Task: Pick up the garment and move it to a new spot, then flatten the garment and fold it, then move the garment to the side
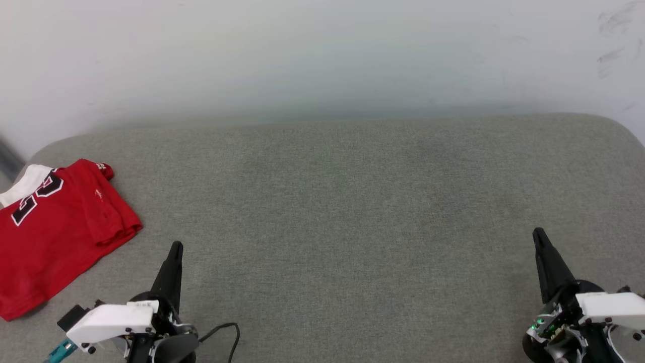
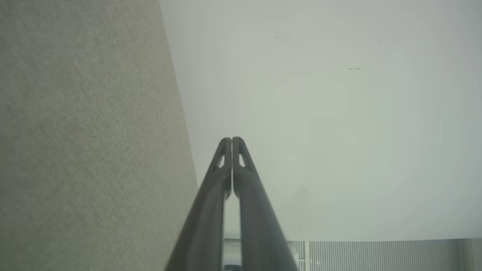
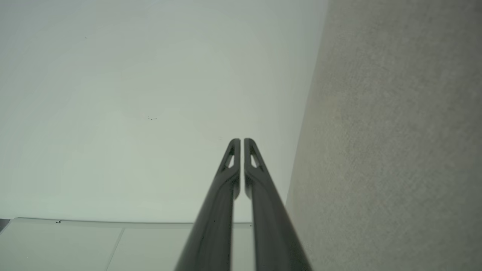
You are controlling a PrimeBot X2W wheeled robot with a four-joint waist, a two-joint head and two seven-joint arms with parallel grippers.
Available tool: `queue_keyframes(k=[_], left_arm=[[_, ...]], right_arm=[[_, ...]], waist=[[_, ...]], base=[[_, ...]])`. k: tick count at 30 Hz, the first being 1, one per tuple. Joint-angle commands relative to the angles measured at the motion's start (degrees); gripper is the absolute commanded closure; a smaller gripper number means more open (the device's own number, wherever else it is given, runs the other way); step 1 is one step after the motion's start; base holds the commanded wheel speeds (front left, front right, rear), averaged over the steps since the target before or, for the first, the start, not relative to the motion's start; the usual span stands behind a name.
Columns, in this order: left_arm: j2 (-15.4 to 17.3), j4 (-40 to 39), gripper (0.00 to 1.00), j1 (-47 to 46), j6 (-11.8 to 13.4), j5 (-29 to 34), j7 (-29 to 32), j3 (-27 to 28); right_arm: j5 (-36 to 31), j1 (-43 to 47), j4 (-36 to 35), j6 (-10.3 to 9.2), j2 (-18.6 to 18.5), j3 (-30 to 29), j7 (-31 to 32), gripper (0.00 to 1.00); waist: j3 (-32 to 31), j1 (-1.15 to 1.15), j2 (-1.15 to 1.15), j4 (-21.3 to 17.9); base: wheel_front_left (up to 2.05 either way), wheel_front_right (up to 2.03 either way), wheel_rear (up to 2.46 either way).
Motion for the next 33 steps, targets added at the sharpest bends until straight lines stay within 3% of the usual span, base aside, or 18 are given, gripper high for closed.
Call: queue_keyframes(k=[1,18,25,33], left_arm=[[-0.04,0.34,0.00,0.20,0.01,-0.01,-0.01,-0.07],[-0.15,-0.73,0.00,2.92,0.03,4.39,-3.97,0.19],[-0.13,-1.06,0.00,3.37,0.02,9.58,-5.74,2.62],[-0.11,-1.96,0.00,3.22,0.00,16.36,-7.62,6.37]], right_arm=[[-0.01,0.21,0.33,0.00,0.01,0.03,-0.01,0.00],[-4.05,2.48,-0.08,0.00,0.04,2.14,-3.96,0.00],[-9.69,2.69,-0.03,0.00,0.04,1.27,-5.75,0.00],[-20.67,2.23,-0.97,0.01,0.03,0.14,-7.62,0.00]], waist=[[0.00,0.00,0.00,0.00],[0.18,0.00,0.00,-0.11],[0.20,0.00,0.00,-0.10],[0.33,0.00,0.00,-0.12]], base=[[0.00,0.00,0.00],[0.00,0.00,0.00],[0.00,0.00,0.00],[0.00,0.00,0.00]])
